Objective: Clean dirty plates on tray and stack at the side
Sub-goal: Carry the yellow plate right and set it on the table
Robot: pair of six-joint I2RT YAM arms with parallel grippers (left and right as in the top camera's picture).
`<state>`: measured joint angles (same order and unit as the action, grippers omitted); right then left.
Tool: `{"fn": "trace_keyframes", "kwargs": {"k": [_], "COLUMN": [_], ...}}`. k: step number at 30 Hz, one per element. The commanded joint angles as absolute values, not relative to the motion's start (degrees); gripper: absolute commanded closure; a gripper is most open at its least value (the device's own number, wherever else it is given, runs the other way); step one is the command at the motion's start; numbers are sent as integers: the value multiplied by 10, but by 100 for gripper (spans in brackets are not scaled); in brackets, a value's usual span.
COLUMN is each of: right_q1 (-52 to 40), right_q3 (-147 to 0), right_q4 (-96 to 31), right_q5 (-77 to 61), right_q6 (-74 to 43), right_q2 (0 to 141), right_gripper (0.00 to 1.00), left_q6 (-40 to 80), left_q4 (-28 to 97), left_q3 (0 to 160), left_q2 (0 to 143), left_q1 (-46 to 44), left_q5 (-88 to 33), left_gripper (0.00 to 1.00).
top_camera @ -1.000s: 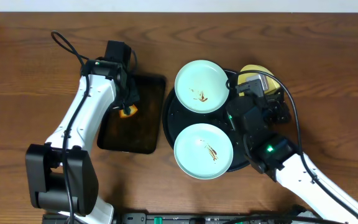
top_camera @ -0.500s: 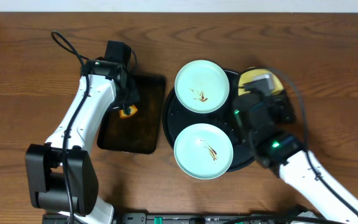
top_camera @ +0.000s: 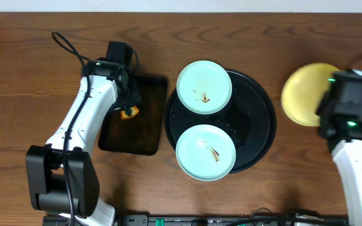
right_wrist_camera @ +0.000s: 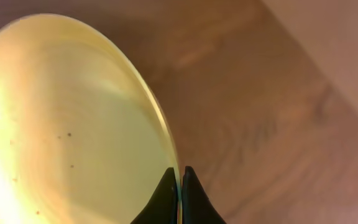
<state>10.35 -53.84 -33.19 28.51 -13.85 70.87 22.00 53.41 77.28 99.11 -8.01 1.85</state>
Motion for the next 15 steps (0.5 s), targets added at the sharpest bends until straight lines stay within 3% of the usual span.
{"fn": "trace_keyframes", "kwargs": {"k": [1,7,15], "right_q1": [176,256,273], "right_q3": [-542,-542,-542], "right_q4": [-339,-336,-290], "right_q5": [219,162,138], "right_q6": [-228,-245,-248], "right_q2": [716,769,859], "right_gripper": [99,99,99], "left_q6": [210,210,210], "left_q4": [536,536,536], "left_q3": [774,774,774], "left_q2": [989,989,989], "left_q1": [-78,-78,-78], "left_q5": [20,20,20], "left_gripper": [92,92,92]}}
